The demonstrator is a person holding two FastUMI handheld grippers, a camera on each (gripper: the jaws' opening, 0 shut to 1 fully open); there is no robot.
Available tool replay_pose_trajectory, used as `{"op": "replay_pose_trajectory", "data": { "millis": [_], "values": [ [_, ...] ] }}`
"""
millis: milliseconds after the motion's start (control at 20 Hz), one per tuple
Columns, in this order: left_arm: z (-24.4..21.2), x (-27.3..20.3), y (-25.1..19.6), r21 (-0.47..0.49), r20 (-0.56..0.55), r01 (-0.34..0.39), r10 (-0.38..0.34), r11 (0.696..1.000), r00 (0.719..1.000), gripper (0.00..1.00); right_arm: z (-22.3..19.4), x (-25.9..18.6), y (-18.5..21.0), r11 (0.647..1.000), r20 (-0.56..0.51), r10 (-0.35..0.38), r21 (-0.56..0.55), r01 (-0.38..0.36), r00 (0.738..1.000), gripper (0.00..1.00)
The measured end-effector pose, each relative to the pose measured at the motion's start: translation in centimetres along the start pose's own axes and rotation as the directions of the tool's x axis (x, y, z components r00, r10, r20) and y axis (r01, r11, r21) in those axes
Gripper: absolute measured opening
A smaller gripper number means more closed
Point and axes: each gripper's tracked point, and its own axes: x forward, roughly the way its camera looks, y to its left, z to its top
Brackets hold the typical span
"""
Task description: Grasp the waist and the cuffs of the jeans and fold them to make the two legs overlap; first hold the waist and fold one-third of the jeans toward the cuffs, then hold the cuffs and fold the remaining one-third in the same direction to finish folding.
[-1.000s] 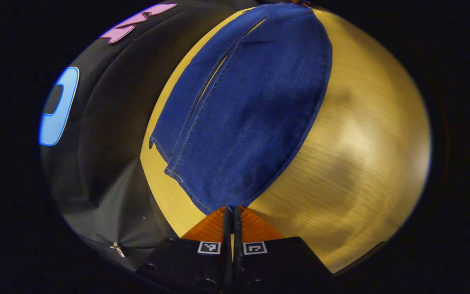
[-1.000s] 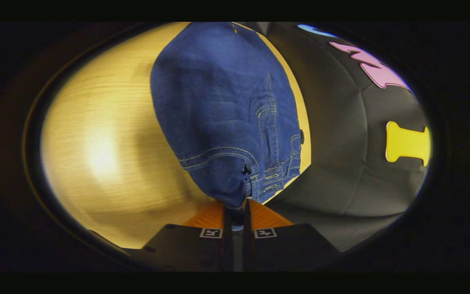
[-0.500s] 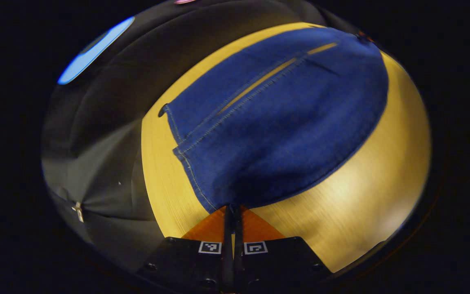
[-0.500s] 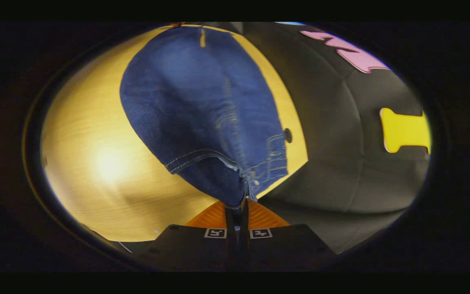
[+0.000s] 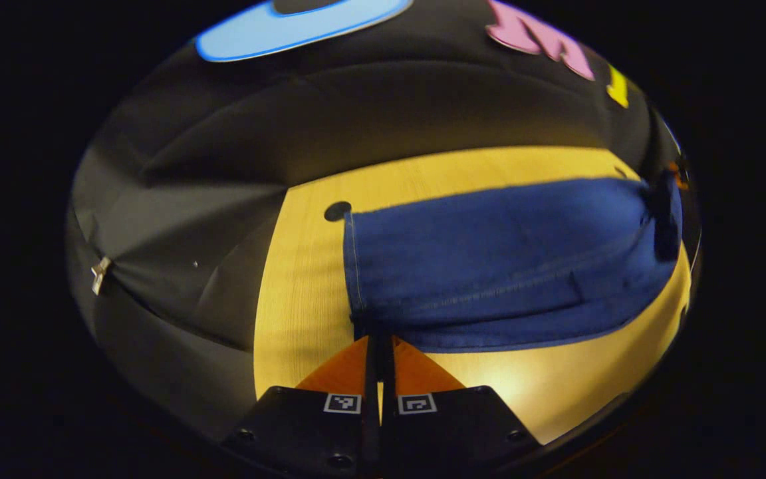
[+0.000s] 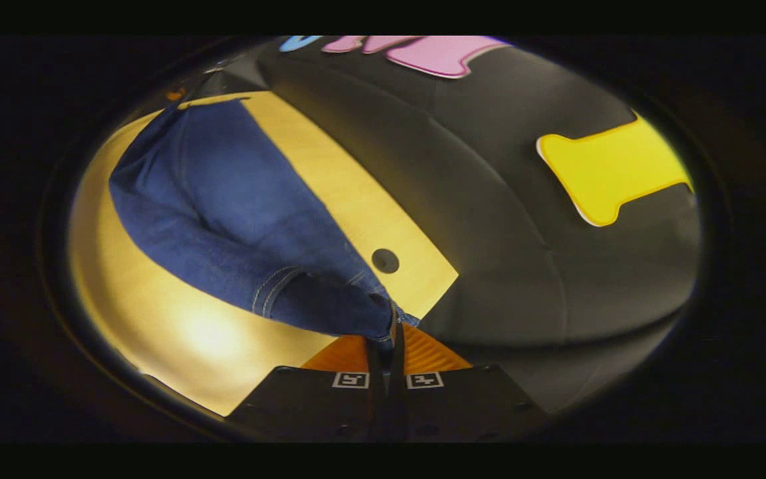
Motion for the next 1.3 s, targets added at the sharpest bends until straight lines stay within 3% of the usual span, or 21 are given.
{"op": "replay_pose_trajectory", "data": {
  "millis": [100,300,450,500,550,600,650,700,800,850,1000,1100,1300],
  "values": [
    [2.3,-0.3,0.3,-0.079,-0.027,0.022,-0.024,0.997,0.999,0.06,0.9,1.7,-1.2,0.990,-0.028,0.011,0.144,-0.007,1.000,0.06],
    [6.7,-2.0,2.2,-0.241,-0.052,0.032,-0.046,0.970,0.998,0.06,2.3,1.3,-5.2,0.924,-0.106,-0.005,0.380,0.045,0.994,0.05],
    [8.7,-2.5,3.9,-0.360,-0.086,0.001,-0.034,0.933,0.996,0.06,3.5,1.2,-6.0,0.850,-0.165,0.023,0.523,0.068,0.986,0.05],
    [9.6,-2.5,3.9,-0.383,-0.084,0.011,-0.047,0.924,0.995,0.10,4.0,1.4,-5.8,0.823,-0.173,0.040,0.564,0.066,0.984,0.00],
    [10.4,-3.2,4.4,-0.383,-0.091,0.003,-0.041,0.924,0.995,0.06,4.9,1.7,-6.0,0.800,-0.178,0.049,0.596,0.068,0.983,0.10],
    [11.0,-3.6,5.2,-0.365,-0.099,-0.027,-0.010,0.931,0.995,0.06,5.6,1.6,-6.6,0.786,-0.188,0.049,0.613,0.078,0.981,0.11],
    [11.3,-4.1,5.5,-0.350,-0.096,-0.043,0.010,0.936,0.995,0.08,5.8,1.9,-6.8,0.775,-0.194,0.045,0.626,0.088,0.980,0.13],
    [11.5,-4.5,5.6,-0.343,-0.080,-0.053,0.027,0.938,0.996,0.17,5.6,2.7,-6.7,0.762,-0.191,0.038,0.640,0.096,0.981,0.14],
    [13.0,-5.8,5.4,-0.357,-0.002,-0.037,0.039,0.933,0.999,0.12,4.7,2.7,-6.8,0.722,-0.181,0.013,0.682,0.116,0.983,0.41],
    [14.2,-6.9,5.4,-0.369,0.053,-0.021,0.044,0.929,0.998,0.36,4.4,2.2,-6.9,0.696,-0.162,-0.003,0.708,0.118,0.987,0.55],
    [15.4,-10.4,5.2,-0.391,0.222,0.036,0.056,0.920,0.973,0.72,3.8,0.5,-7.3,0.626,-0.098,-0.078,0.770,0.125,0.992,0.96],
    [15.2,-11.6,4.7,-0.391,0.326,0.040,0.097,0.920,0.941,0.97,3.8,-1.1,-8.2,0.608,-0.059,-0.168,0.780,0.150,0.984,0.99],
    [14.3,-18.1,4.3,-0.398,0.496,0.015,0.202,0.917,0.845,0.97,4.1,-2.8,-8.9,0.555,0.032,-0.306,0.818,0.151,0.952,0.96]
  ]
}}
